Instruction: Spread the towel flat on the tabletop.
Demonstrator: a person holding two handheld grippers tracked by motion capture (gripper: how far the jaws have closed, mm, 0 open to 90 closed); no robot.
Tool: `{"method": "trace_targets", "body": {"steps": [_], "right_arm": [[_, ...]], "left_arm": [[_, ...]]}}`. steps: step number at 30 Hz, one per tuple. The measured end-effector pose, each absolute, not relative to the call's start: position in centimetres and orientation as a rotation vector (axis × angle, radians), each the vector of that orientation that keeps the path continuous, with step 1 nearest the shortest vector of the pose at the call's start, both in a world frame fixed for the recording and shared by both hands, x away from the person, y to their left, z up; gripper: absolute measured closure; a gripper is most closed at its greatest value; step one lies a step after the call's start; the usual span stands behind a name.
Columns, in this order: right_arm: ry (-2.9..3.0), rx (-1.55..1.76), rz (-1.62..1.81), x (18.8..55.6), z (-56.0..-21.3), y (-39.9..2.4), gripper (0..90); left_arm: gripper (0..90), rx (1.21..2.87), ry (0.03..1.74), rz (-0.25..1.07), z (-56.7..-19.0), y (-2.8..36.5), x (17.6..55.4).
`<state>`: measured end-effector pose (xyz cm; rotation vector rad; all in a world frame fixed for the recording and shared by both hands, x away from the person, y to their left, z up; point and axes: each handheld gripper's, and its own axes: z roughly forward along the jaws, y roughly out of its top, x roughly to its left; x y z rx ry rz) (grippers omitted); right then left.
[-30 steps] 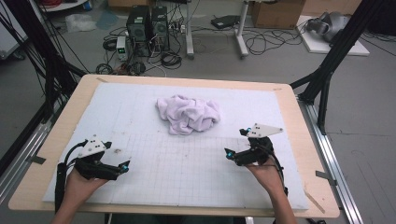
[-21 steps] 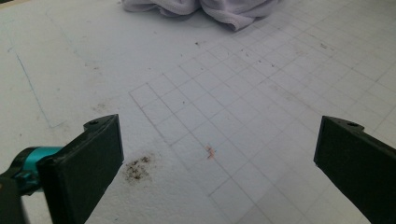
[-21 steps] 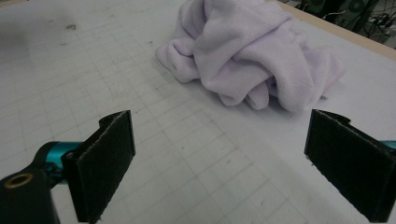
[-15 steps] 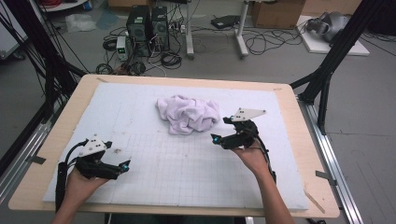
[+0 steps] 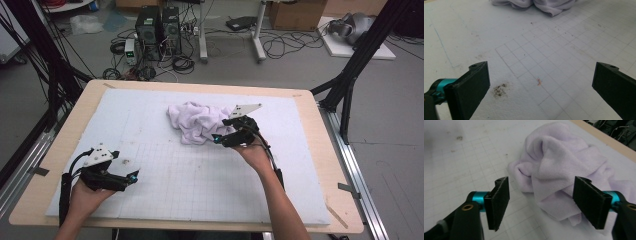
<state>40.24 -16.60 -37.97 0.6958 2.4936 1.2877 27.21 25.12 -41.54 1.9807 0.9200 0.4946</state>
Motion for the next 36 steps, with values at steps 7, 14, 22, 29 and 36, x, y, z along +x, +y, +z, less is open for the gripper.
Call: {"method": "trace_targets", "body": {"steps": [7, 14, 22, 29, 36], "right_arm": [[2.538, 0.701, 1.184, 41.4, -39.9, -14.9, 40.9], [2.521, 0.710, 1.109, 42.2, -41.7, -13.6, 61.8], [2.545, 0.679, 1.136, 41.8, -41.0, -14.4, 84.8], [2.525, 0.629, 1.273, 39.1, -38.2, -15.8, 85.8], [2.566, 0.523, 1.294, 35.5, -36.5, -17.0, 86.1]], "left_arm": [[1.9, 1.980, 0.923, 0.496, -41.6, 25.1, 27.2], [2.2, 1.985, 0.923, 0.494, -41.7, 25.1, 27.4], [2.3, 1.990, 0.915, 0.490, -41.6, 25.0, 27.4], [3.6, 1.982, 0.905, 0.483, -41.5, 24.6, 27.3], [6.6, 1.997, 0.867, 0.479, -41.2, 24.0, 27.2]]}}
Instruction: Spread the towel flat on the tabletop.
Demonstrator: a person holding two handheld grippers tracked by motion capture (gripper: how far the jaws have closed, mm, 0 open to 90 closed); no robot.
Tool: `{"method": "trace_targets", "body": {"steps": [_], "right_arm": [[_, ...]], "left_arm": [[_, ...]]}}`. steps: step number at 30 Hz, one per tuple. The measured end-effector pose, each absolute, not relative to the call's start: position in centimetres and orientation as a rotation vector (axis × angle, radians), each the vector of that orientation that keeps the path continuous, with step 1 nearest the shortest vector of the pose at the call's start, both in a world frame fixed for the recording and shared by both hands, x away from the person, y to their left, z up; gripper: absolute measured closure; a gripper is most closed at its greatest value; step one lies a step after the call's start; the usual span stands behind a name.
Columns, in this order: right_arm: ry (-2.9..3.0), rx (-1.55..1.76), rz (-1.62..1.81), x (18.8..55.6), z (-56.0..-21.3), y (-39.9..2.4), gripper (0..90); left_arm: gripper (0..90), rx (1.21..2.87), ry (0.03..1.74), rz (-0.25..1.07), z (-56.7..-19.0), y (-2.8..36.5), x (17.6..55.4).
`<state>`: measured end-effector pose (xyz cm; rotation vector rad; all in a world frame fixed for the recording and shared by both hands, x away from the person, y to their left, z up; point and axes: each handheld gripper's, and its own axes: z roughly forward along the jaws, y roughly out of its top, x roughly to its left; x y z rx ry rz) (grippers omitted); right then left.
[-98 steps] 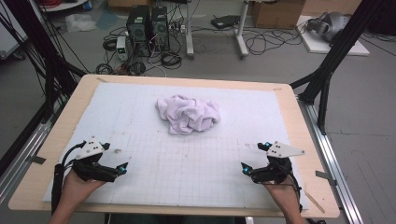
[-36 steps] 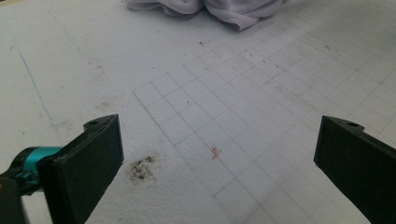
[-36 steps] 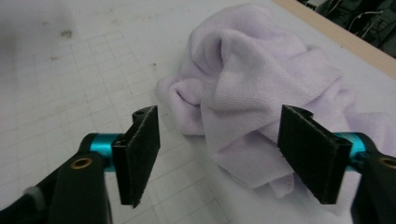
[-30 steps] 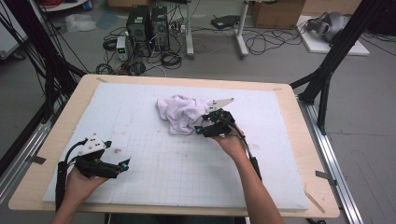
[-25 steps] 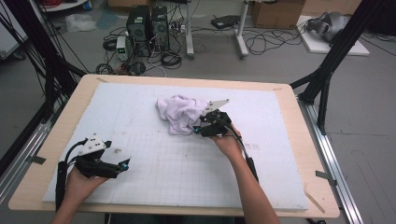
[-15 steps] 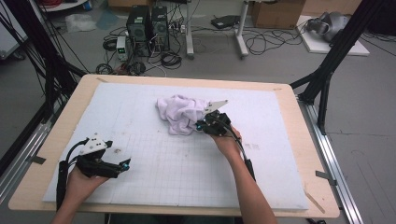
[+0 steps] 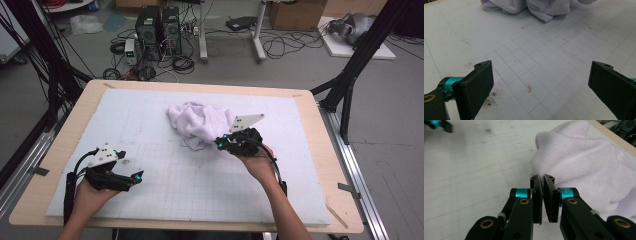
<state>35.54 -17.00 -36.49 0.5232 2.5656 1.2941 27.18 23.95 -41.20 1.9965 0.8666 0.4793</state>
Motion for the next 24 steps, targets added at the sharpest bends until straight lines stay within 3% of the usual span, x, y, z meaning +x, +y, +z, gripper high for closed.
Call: {"method": "trace_targets", "body": {"steps": [8, 14, 15, 24], "right_arm": [[2.618, 0.441, 1.321, 31.8, -36.4, -17.6, 86.1], [2.695, 0.474, 1.367, 29.6, -38.8, -18.3, 84.8], [2.707, 0.486, 1.376, 29.5, -39.6, -18.3, 71.7], [2.582, 0.610, 1.316, 32.7, -40.0, -20.0, 52.5]], "left_arm": [[11.1, 1.996, 0.840, 0.457, -41.0, 23.4, 27.2], [17.1, 1.995, 0.801, 0.440, -40.8, 22.7, 27.4], [18.2, 1.996, 0.796, 0.433, -40.7, 22.5, 27.5], [34.5, 2.035, 0.704, 0.371, -40.3, 19.1, 29.9]]}}
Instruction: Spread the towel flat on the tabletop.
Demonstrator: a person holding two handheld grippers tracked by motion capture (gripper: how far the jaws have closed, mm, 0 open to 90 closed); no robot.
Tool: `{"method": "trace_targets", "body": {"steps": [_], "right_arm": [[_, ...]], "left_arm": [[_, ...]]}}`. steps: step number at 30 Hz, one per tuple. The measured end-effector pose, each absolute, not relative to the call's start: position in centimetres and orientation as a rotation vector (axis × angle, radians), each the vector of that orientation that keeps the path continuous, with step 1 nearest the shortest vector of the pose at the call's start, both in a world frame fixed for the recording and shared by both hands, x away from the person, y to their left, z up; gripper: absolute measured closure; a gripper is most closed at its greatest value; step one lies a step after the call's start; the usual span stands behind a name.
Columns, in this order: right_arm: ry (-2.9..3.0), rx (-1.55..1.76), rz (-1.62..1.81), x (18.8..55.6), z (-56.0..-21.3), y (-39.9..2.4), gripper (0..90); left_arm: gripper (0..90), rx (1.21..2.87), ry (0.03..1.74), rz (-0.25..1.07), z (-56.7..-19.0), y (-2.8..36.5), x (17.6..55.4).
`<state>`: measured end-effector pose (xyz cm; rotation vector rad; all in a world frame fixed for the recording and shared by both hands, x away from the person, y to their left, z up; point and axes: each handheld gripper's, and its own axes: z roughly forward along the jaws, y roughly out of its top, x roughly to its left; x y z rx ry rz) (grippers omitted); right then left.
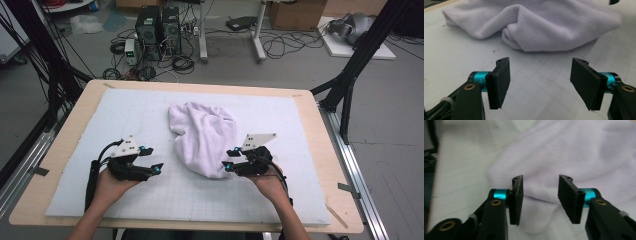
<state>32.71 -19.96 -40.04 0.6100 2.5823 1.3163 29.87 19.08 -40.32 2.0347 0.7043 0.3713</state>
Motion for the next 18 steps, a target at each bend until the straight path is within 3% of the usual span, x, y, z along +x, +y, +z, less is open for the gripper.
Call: {"method": "trace_targets", "body": {"steps": [9, 13, 14, 15, 16, 18], "right_arm": [[2.574, 0.672, 1.261, 35.4, -42.3, -19.7, 47.0], [2.633, 0.681, 1.205, 36.2, -43.7, -18.8, 54.6], [2.633, 0.681, 1.205, 36.2, -43.7, -18.8, 54.6], [2.662, 0.680, 1.183, 36.4, -44.2, -18.4, 63.2], [2.666, 0.670, 1.205, 36.5, -44.4, -18.4, 68.4], [2.684, 0.668, 1.229, 36.5, -44.4, -18.5, 77.3]], "left_arm": [[42.1, 2.065, 0.681, 0.344, -40.3, 14.1, 34.3], [64.5, 2.128, 0.686, 0.332, -41.5, 12.4, 35.6], [64.5, 2.161, 0.682, 0.314, -41.9, 12.1, 36.0], [79.2, 2.184, 0.677, 0.305, -42.4, 11.8, 36.2], [85.3, 2.208, 0.674, 0.300, -42.7, 11.7, 36.3], [89.3, 2.239, 0.679, 0.280, -43.1, 11.7, 36.4]]}}
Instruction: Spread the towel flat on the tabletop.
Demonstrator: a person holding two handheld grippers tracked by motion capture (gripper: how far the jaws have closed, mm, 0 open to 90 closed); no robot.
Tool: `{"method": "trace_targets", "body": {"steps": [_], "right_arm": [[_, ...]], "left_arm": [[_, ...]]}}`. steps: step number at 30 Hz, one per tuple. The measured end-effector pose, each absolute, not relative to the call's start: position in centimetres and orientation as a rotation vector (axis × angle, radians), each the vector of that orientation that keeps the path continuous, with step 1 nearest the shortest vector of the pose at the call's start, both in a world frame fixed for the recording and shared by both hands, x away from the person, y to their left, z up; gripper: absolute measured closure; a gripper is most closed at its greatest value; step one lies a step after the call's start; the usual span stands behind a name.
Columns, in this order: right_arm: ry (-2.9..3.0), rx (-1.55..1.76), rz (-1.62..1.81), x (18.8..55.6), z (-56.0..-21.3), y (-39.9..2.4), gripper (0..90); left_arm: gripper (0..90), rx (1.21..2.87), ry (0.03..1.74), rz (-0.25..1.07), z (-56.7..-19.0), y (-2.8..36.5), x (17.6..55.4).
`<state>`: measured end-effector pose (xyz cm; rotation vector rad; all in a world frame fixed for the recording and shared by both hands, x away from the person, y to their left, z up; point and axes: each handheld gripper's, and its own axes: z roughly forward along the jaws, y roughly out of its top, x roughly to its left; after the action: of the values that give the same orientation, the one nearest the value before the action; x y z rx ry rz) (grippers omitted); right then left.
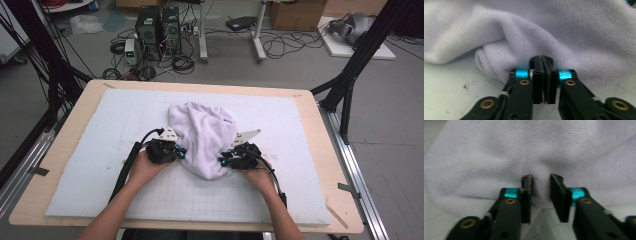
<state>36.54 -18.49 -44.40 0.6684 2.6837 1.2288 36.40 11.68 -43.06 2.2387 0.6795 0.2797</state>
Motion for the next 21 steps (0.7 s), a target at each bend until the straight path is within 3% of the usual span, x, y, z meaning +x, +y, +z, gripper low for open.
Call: {"method": "trace_targets", "body": {"steps": [4, 21], "right_arm": [[2.686, 0.659, 1.241, 36.0, -43.8, -18.8, 80.7], [2.652, 0.538, 1.308, 29.9, -40.4, -20.3, 80.8]], "left_arm": [[89.7, 2.208, 0.675, 0.285, -42.0, 12.6, 35.8], [89.8, 2.182, 0.613, 0.346, -39.8, 18.1, 28.4]]}}
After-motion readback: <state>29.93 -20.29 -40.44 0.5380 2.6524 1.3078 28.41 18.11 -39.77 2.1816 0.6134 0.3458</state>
